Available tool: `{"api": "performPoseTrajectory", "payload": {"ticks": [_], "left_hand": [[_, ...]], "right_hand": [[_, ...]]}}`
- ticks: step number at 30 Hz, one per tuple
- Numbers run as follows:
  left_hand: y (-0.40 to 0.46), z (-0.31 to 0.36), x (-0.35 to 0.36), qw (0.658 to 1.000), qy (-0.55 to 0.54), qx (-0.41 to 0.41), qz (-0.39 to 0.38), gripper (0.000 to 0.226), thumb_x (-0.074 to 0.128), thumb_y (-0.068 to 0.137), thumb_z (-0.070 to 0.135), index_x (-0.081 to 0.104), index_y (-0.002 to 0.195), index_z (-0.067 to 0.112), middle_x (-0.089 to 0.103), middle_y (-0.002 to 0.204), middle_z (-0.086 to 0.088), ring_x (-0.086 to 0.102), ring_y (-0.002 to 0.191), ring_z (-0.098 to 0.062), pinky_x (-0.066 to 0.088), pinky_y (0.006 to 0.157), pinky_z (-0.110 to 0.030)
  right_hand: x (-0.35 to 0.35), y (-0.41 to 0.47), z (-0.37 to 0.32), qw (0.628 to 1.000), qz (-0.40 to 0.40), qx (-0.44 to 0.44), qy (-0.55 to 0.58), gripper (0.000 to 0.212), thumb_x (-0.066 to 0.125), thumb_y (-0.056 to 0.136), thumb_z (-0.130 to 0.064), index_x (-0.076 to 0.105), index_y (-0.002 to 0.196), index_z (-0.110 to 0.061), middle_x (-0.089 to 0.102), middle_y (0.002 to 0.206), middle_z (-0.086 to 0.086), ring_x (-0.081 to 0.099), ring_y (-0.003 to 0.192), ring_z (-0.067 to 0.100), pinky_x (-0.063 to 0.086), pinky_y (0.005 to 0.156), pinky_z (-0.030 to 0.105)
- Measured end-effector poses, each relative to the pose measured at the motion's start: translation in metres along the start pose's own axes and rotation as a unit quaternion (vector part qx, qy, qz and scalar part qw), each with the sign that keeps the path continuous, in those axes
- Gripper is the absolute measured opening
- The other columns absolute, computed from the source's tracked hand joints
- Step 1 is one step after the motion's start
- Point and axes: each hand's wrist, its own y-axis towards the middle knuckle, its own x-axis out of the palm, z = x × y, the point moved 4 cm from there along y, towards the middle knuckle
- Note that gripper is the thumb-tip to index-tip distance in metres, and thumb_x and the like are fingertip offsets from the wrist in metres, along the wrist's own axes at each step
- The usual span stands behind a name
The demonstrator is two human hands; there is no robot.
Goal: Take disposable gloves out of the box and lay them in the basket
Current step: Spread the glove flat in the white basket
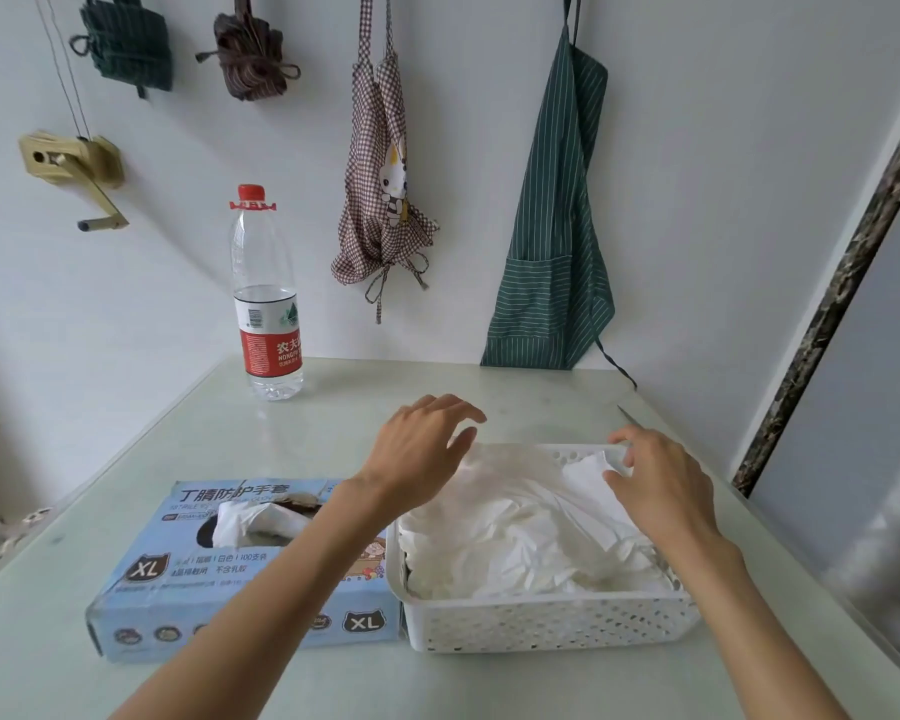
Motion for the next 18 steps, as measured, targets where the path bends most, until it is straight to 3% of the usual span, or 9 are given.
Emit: {"api": "performPoseTrajectory", "payload": {"ticks": [3, 5, 6, 8, 10, 13, 18], "left_hand": [[-0.014, 0.013, 0.006, 0.987, -0.034, -0.005, -0.16, 0.062, 0.025, 0.094, 0.061, 0.033, 0.145, 0.028, 0.03, 0.153, 0.008, 0.029, 0.14, -0.011, 0.025, 0.112, -0.034], [-0.025, 0.02, 0.013, 0.963, -0.01, -0.012, -0.268, 0.084, 0.019, 0.085, 0.074, 0.011, 0.152, 0.025, 0.007, 0.16, 0.005, 0.007, 0.146, -0.01, 0.007, 0.118, -0.036], [-0.029, 0.019, 0.016, 0.954, 0.02, -0.012, -0.297, 0.091, 0.018, 0.082, 0.078, 0.003, 0.153, 0.023, -0.002, 0.16, 0.004, -0.002, 0.147, -0.01, 0.001, 0.119, -0.037], [-0.037, 0.018, 0.018, 0.941, 0.08, -0.014, -0.33, 0.104, 0.02, 0.075, 0.085, -0.009, 0.152, 0.02, -0.013, 0.159, 0.003, -0.013, 0.146, -0.011, -0.006, 0.119, -0.04], [-0.042, 0.018, 0.021, 0.929, 0.115, -0.015, -0.351, 0.114, 0.022, 0.07, 0.09, -0.014, 0.15, 0.018, -0.018, 0.158, 0.002, -0.017, 0.145, -0.013, -0.008, 0.119, -0.042], [-0.047, 0.02, 0.025, 0.919, 0.13, -0.025, -0.372, 0.117, 0.024, 0.069, 0.09, -0.015, 0.15, 0.016, -0.017, 0.159, 0.0, -0.016, 0.146, -0.015, -0.008, 0.119, -0.043], [-0.052, 0.02, 0.032, 0.901, 0.185, -0.035, -0.391, 0.115, 0.029, 0.073, 0.087, -0.014, 0.15, 0.012, -0.013, 0.159, -0.004, -0.015, 0.146, -0.015, -0.013, 0.118, -0.042]], "right_hand": [[-0.007, -0.01, -0.015, 0.994, 0.04, -0.08, 0.069, 0.026, 0.065, 0.089, -0.014, 0.062, 0.113, -0.021, 0.06, 0.106, -0.003, 0.055, 0.096, 0.014, 0.041, 0.069, 0.022], [0.001, -0.021, -0.025, 0.982, -0.048, -0.127, 0.13, 0.028, 0.061, 0.091, -0.032, 0.058, 0.119, -0.029, 0.057, 0.125, -0.006, 0.052, 0.109, 0.009, 0.04, 0.085, 0.02], [0.009, -0.028, -0.028, 0.972, -0.14, -0.135, 0.131, 0.046, 0.055, 0.089, -0.05, 0.049, 0.131, -0.033, 0.045, 0.141, -0.009, 0.041, 0.128, 0.009, 0.035, 0.101, 0.025], [0.022, -0.041, -0.024, 0.942, -0.303, -0.119, 0.076, 0.091, 0.039, 0.071, -0.079, 0.017, 0.149, -0.039, 0.007, 0.158, -0.015, 0.002, 0.147, 0.01, 0.011, 0.118, 0.037], [0.024, -0.044, -0.014, 0.928, -0.359, -0.092, 0.033, 0.114, 0.034, 0.057, -0.087, -0.006, 0.151, -0.037, -0.017, 0.157, -0.014, -0.02, 0.145, 0.01, -0.001, 0.119, 0.04], [0.027, -0.042, -0.008, 0.919, -0.382, -0.098, -0.02, 0.115, 0.038, 0.063, -0.086, -0.017, 0.149, -0.034, -0.029, 0.154, -0.011, -0.028, 0.141, 0.01, -0.006, 0.118, 0.041], [0.038, -0.04, -0.009, 0.897, -0.424, -0.115, -0.058, 0.119, 0.047, 0.065, -0.086, -0.019, 0.149, -0.034, -0.03, 0.153, -0.013, -0.028, 0.141, 0.011, -0.006, 0.119, 0.046]]}}
